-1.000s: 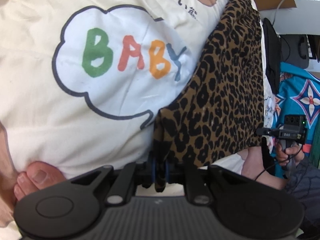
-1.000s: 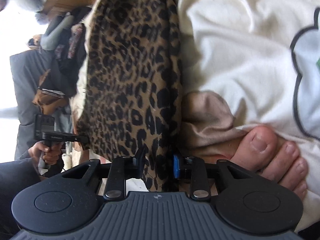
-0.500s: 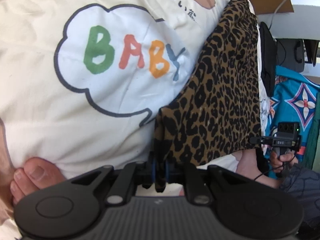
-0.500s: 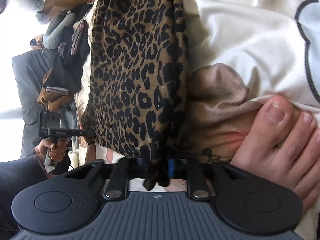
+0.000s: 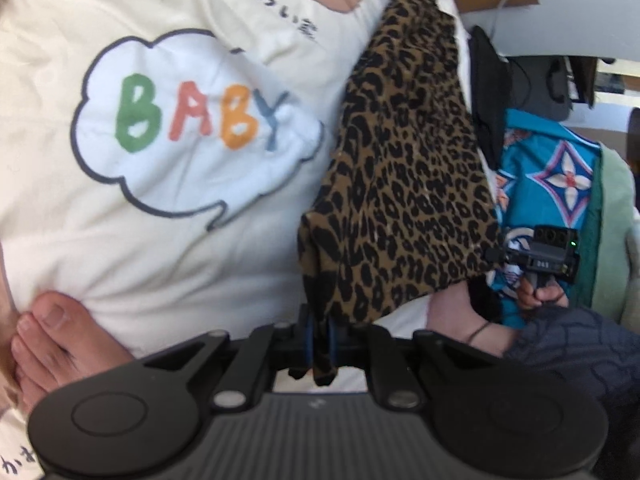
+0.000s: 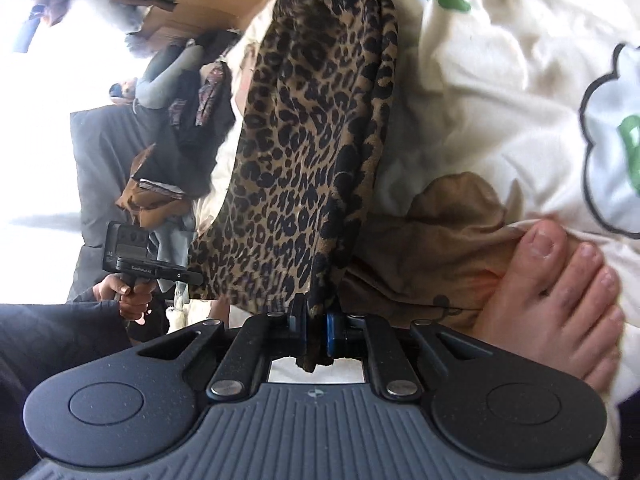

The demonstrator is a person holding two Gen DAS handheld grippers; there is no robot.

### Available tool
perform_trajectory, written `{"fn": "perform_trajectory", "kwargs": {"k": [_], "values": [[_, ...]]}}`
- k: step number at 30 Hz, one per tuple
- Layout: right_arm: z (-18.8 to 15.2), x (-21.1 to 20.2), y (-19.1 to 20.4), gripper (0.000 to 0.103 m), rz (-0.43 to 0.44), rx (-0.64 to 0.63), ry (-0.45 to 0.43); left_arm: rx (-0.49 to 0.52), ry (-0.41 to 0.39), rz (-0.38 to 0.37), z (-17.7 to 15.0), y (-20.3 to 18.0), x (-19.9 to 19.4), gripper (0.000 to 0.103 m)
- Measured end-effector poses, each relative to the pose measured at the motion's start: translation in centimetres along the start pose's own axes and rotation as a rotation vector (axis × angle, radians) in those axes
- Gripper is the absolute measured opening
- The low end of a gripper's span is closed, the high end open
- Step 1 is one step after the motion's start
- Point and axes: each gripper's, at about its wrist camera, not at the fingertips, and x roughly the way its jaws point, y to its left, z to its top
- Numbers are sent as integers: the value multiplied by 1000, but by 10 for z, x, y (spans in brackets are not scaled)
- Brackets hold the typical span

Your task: Fold clothes

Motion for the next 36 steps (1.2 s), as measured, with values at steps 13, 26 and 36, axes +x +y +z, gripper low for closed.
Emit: {"fn": "perform_trajectory", "kwargs": {"k": [13, 26, 36], "values": [[-15, -18, 12, 6, 80, 29, 12, -6, -17, -104, -9, -5, -19, 7], [8, -39, 15, 7, 146, 43, -149, 22, -212, -157, 28, -28, -53, 7], [28, -41, 7, 7, 150, 38, -284, 23, -249, 2, 69, -52, -63, 7]]}}
